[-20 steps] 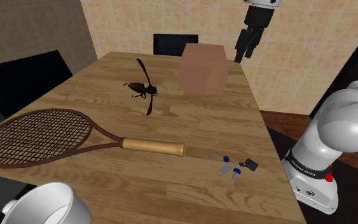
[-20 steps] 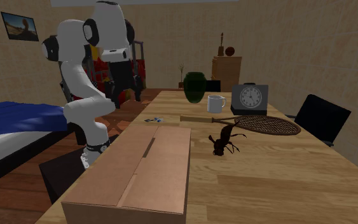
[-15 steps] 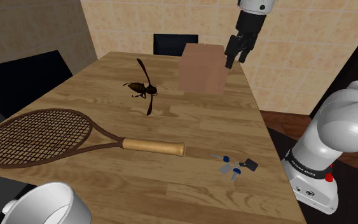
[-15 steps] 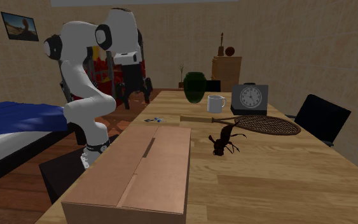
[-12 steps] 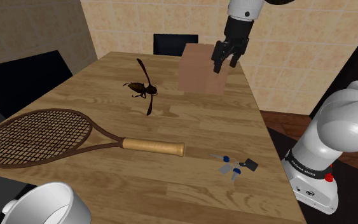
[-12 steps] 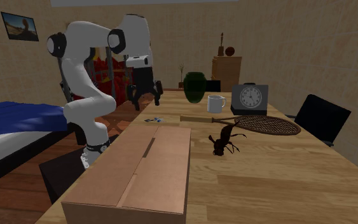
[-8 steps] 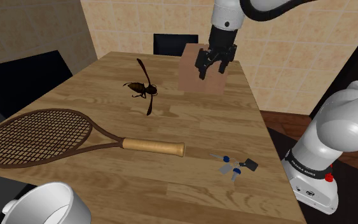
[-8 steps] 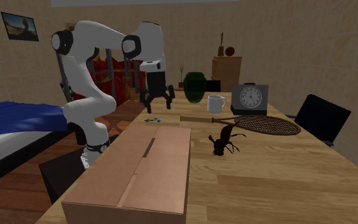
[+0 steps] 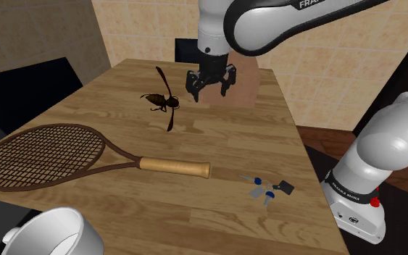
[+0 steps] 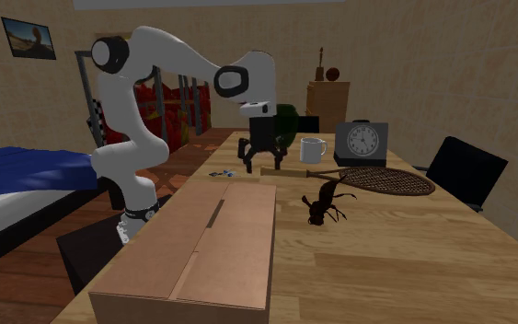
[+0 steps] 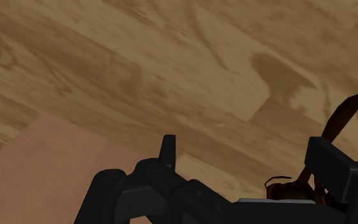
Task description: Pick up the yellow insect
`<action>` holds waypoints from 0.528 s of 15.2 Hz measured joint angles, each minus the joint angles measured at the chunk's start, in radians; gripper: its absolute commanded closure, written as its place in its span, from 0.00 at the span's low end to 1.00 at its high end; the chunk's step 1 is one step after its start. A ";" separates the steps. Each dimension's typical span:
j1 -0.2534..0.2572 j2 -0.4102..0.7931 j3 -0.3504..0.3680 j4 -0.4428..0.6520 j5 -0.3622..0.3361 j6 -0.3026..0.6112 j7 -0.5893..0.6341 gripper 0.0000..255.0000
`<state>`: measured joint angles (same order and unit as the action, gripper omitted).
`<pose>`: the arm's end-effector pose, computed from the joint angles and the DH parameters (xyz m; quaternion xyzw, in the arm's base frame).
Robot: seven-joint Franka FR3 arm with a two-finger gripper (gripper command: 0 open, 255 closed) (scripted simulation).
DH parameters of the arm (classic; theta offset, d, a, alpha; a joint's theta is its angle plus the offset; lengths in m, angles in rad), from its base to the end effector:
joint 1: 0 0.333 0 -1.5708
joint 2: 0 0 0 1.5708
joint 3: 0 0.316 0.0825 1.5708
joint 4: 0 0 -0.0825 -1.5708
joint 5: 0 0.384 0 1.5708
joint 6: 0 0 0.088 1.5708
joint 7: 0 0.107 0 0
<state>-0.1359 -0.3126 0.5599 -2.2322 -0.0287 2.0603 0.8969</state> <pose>0.4324 0.2101 0.4883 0.9665 -0.2339 0.0947 0.0470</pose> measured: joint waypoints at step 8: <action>-0.027 0.426 0.162 0.304 -0.373 -0.059 0.526 0.00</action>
<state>-0.1628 0.1139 0.7224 -1.9284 -0.4019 2.0017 1.4232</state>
